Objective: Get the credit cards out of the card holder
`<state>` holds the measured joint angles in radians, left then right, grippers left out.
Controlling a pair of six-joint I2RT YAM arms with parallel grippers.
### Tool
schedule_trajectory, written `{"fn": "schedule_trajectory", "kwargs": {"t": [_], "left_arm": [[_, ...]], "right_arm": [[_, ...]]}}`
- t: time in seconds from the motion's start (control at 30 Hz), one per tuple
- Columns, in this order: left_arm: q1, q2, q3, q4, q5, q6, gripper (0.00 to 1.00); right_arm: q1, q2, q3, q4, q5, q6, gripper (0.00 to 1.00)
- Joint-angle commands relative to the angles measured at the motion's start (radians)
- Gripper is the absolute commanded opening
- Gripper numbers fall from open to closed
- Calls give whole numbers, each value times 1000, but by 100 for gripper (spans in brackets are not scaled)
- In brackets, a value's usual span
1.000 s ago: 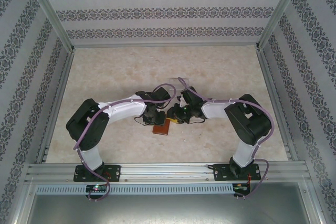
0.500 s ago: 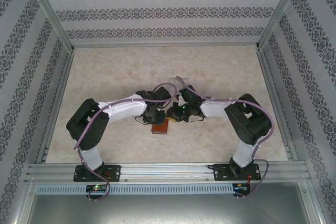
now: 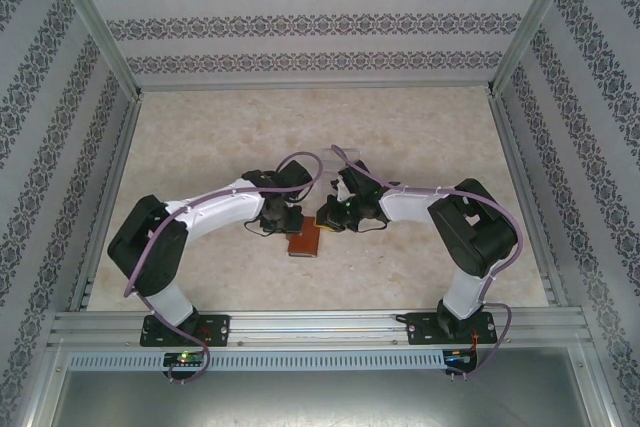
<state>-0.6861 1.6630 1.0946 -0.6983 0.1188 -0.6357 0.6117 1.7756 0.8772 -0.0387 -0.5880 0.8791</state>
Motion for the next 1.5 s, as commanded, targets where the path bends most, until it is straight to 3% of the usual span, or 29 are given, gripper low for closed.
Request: {"fn": "schedule_trajectory", "kwargs": {"t": [0.0, 0.1, 0.27, 0.5, 0.6, 0.73, 1.0, 1.47], "left_arm": [[25, -24, -26, 14, 38, -4, 29], [31, -20, -38, 22, 51, -1, 35], [39, -16, -54, 43, 65, 3, 37], [47, -20, -77, 73, 84, 3, 21], [52, -33, -97, 110, 140, 3, 16], [56, -51, -132, 173, 222, -24, 11], [57, -78, -208, 278, 315, -97, 11], [105, -135, -335, 364, 353, -139, 11]], "right_arm": [[11, -21, 16, -86, 17, -45, 4], [12, -25, 23, -105, 10, -59, 5], [15, -33, 28, -125, 8, -74, 6], [21, -33, 41, -160, 19, -95, 7], [28, -46, 70, -240, 80, -116, 10], [43, -57, 132, -382, 160, -151, 19], [112, -59, 280, -661, 386, -187, 40], [217, 17, 399, -777, 491, -176, 75]]}}
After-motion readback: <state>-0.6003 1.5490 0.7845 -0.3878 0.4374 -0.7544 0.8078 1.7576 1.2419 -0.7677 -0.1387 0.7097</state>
